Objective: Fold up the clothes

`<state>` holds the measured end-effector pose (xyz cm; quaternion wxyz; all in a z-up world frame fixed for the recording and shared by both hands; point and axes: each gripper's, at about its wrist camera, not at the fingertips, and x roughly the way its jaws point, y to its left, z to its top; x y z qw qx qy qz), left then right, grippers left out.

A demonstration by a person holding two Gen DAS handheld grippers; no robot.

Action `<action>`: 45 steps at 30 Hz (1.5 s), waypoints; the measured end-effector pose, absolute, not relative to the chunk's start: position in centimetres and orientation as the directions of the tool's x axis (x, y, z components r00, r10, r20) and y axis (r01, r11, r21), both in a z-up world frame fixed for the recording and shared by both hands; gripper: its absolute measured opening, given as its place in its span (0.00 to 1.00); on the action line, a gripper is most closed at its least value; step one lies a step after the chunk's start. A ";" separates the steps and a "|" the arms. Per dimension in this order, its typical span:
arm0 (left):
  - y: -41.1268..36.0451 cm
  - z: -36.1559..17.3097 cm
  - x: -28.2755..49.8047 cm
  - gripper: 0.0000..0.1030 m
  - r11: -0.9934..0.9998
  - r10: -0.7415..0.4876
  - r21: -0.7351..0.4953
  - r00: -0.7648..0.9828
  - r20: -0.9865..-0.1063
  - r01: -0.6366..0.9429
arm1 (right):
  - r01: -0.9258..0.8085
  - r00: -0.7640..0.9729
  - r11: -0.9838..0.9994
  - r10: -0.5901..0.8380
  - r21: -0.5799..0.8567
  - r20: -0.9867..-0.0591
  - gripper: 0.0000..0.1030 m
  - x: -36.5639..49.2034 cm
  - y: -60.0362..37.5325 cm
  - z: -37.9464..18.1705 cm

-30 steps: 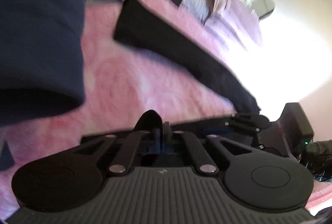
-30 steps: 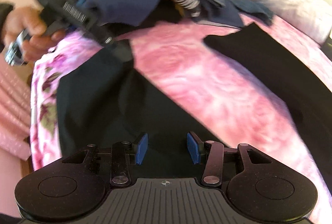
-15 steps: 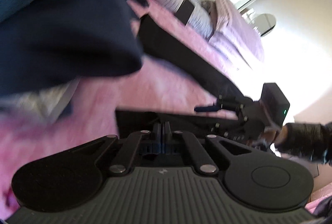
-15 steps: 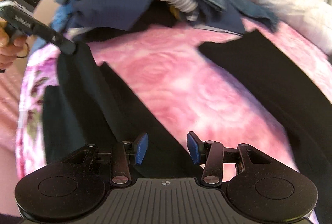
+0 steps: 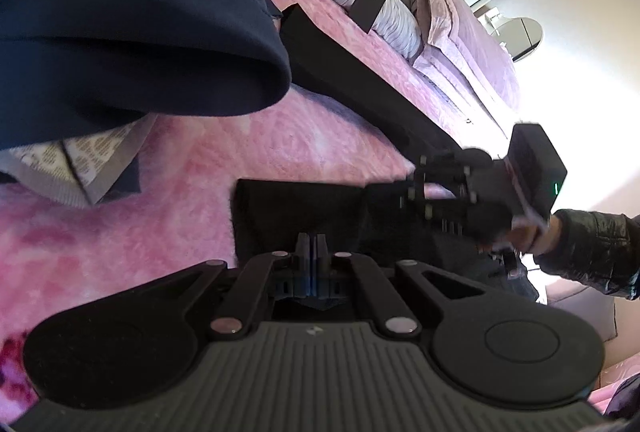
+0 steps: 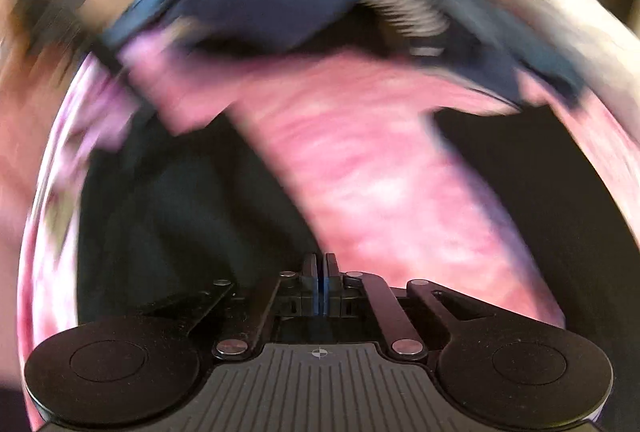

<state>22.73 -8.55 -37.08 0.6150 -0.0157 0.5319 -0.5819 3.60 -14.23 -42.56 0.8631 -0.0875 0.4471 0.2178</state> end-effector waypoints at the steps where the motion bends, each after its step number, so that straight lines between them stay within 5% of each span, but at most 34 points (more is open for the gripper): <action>1: -8.8 -37.2 22.8 0.00 0.325 -0.725 -0.637 -0.247 -0.642 0.699 | -0.443 0.510 0.896 0.287 0.038 -0.810 0.00 4.1 -14.6 -42.7; 6: -10.1 -37.7 23.1 0.03 0.349 -0.701 -0.615 -0.238 -0.672 0.707 | -0.393 0.516 0.915 0.301 0.091 -0.802 0.01 4.7 -15.8 -43.4; 9: -11.4 -38.1 23.1 0.28 0.370 -0.671 -0.598 -0.240 -0.701 0.712 | -0.340 0.539 0.931 0.305 0.128 -0.785 0.05 4.4 -16.4 -43.0; 11: -12.3 -38.2 22.9 0.29 0.376 -0.654 -0.576 -0.233 -0.720 0.726 | -0.332 0.559 0.936 0.295 0.117 -0.775 0.36 3.6 -16.2 -42.2; 12: -12.8 -38.3 22.8 0.31 0.378 -0.646 -0.563 -0.227 -0.729 0.735 | -0.329 0.569 0.938 0.291 0.111 -0.769 0.41 3.2 -16.1 -41.8; 18: -13.5 -38.5 23.0 0.34 0.416 -0.650 -0.581 -0.218 -0.728 0.700 | -0.379 0.550 0.915 0.341 0.136 -0.762 0.43 1.6 -14.4 -41.0; 25: -11.1 -35.6 21.4 0.30 0.324 -0.752 -0.564 -0.155 -0.641 0.760 | -0.459 0.529 0.871 0.427 0.176 -0.733 0.43 4.2 -12.7 -41.1; 33: -8.3 -38.0 18.6 0.30 0.347 -0.665 -0.492 -0.161 -0.730 0.799 | -0.720 0.403 0.694 0.420 0.002 -0.813 0.43 7.0 -7.8 -44.2; 37: -7.5 -38.5 17.9 0.29 0.359 -0.682 -0.492 -0.137 -0.718 0.793 | -0.701 0.382 0.711 0.439 0.055 -0.813 0.00 8.2 -8.2 -44.0; 41: -7.3 -38.4 17.9 0.26 0.361 -0.682 -0.476 -0.122 -0.722 0.802 | -0.518 0.509 0.846 0.421 0.123 -0.751 0.00 10.8 -11.4 -42.5; 45: -7.7 -37.6 17.9 0.26 0.346 -0.698 -0.493 -0.132 -0.704 0.798 | -0.551 0.477 0.822 0.452 0.144 -0.754 0.00 11.2 -11.4 -41.9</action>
